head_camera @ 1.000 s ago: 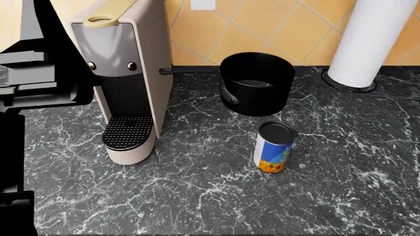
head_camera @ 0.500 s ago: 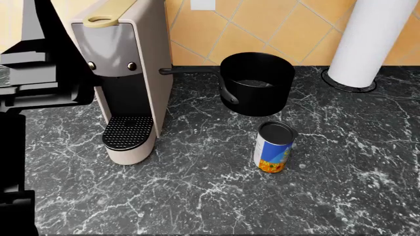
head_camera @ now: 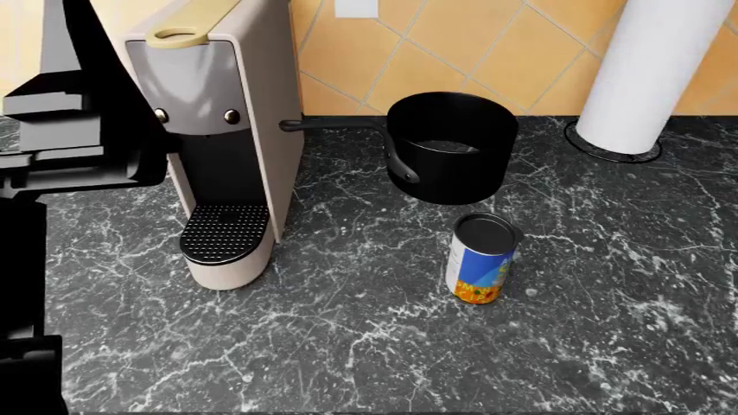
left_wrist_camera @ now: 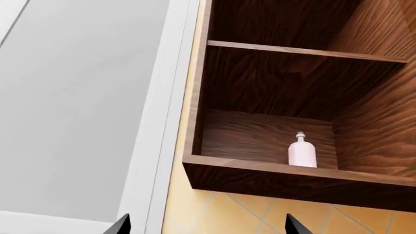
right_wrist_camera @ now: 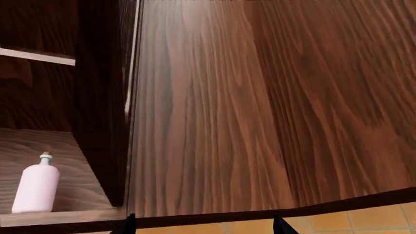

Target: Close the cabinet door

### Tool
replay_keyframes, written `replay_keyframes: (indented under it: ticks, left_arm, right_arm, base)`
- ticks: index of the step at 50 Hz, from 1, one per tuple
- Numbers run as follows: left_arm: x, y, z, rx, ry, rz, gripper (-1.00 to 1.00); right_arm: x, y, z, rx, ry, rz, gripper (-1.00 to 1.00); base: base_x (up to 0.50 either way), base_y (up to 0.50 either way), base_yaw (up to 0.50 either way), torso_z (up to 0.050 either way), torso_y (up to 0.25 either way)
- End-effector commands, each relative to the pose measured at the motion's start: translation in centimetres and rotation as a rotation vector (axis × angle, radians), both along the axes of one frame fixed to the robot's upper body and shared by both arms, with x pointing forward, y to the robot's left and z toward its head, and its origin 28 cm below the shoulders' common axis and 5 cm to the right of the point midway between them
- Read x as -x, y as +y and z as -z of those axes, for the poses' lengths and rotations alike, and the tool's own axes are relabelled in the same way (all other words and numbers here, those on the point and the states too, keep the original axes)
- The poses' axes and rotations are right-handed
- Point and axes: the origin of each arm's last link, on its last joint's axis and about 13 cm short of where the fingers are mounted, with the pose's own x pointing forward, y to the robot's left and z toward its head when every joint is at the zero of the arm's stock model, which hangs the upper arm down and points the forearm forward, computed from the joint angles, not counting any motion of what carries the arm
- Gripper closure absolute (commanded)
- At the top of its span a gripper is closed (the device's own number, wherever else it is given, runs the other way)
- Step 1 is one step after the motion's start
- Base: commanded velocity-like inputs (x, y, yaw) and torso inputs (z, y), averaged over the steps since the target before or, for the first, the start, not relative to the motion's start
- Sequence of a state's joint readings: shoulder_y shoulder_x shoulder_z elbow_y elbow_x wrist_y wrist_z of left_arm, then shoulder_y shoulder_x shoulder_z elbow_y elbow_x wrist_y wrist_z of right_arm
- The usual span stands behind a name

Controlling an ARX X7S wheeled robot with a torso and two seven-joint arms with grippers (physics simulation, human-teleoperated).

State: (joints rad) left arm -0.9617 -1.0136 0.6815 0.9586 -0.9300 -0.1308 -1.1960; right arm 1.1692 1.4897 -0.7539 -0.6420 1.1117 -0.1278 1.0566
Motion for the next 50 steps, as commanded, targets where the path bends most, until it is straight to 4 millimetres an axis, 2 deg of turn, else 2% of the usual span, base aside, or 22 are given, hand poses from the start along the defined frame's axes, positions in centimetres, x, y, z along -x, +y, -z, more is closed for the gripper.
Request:
replay_keyframes:
  ticks: [1,22,37,50]
  left_arm:
    - [0.0,0.0,0.0,-0.001,0.0,0.0,-1.0]
    - [-0.2,0.0,0.2,-0.002,0.005,0.001,-1.0]
    - [-0.1,0.0,0.1,-0.003,0.006,0.002,-1.0]
    - [-0.2,0.0,0.2,-0.004,0.011,0.003,-1.0]
  right_arm:
    - [0.1,-0.7,-1.0,-0.01,-0.013,0.011,-1.0]
    - [0.8,-1.5,-3.7,0.022,-0.044,0.042,-1.0]
    - [-0.7,-2.1,-4.5,0.001,-0.008,0.02,-1.0]
    - [-0.8,-2.3,-5.1,0.009,-0.002,0.024,-1.0]
  base:
    - [0.0,0.0,0.0,0.0,0.0]
    - [0.0,0.0,0.0,0.0,0.0]
    - [0.0,0.0,0.0,0.0,0.0]
    - [0.0,0.0,0.0,0.0,0.0]
